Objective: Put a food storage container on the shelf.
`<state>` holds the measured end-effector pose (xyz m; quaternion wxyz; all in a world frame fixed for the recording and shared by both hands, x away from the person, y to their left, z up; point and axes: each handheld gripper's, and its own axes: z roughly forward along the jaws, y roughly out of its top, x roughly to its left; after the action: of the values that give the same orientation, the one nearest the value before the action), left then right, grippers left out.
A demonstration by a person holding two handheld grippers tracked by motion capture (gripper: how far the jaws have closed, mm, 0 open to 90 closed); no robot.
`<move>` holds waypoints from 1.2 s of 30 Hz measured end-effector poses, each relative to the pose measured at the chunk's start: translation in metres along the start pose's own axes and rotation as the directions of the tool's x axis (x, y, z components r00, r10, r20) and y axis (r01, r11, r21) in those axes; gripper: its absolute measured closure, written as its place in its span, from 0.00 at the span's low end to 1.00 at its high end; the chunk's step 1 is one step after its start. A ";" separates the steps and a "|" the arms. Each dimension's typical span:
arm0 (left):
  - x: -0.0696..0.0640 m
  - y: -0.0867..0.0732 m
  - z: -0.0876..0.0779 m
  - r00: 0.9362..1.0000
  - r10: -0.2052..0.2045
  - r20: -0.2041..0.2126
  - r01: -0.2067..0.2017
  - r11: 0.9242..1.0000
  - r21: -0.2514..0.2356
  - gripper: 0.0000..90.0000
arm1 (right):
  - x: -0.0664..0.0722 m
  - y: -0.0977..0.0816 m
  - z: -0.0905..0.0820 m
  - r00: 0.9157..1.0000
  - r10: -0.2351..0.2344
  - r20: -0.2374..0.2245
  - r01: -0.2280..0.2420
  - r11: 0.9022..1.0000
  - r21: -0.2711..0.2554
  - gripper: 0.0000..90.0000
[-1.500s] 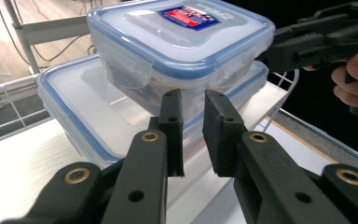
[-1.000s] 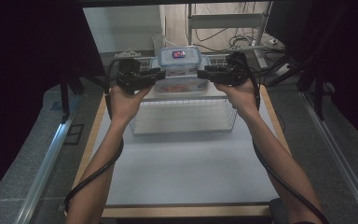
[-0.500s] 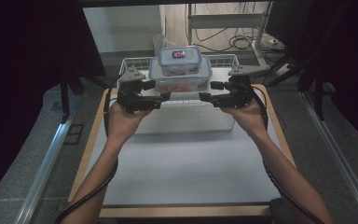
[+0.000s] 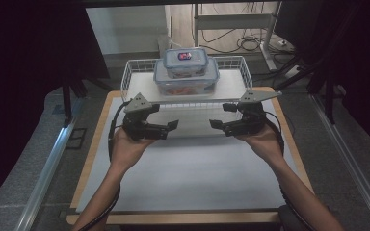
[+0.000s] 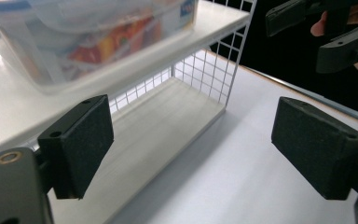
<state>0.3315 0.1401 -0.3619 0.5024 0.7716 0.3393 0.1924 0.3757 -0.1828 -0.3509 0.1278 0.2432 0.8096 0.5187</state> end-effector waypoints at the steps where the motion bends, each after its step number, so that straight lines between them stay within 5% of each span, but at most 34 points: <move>1: -0.002 -0.003 0.000 1.000 0.006 -0.002 -0.006 1.000 0.003 0.14 | 0.001 -0.003 -0.001 1.000 -0.001 -0.002 0.001 1.000 0.002 0.20; 16: -0.023 -0.055 -0.001 1.000 0.010 -0.001 -0.010 1.000 0.023 0.07 | 0.012 -0.059 -0.010 1.000 0.002 0.005 -0.002 0.999 0.045 0.08; 22: -0.029 -0.070 -0.005 1.000 -0.013 0.003 0.013 1.000 0.007 0.05 | 0.012 -0.070 -0.017 1.000 0.011 0.015 -0.012 0.998 0.057 0.06; 36: -0.042 -0.105 -0.006 1.000 -0.006 -0.008 0.006 0.998 0.067 0.04 | 0.016 -0.101 -0.027 0.999 0.011 0.049 -0.015 0.997 0.078 0.07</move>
<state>0.2637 0.1414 -0.4530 0.4756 0.7862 0.3498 0.1825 0.3230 -0.2302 -0.4294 0.1341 0.2657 0.8244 0.4814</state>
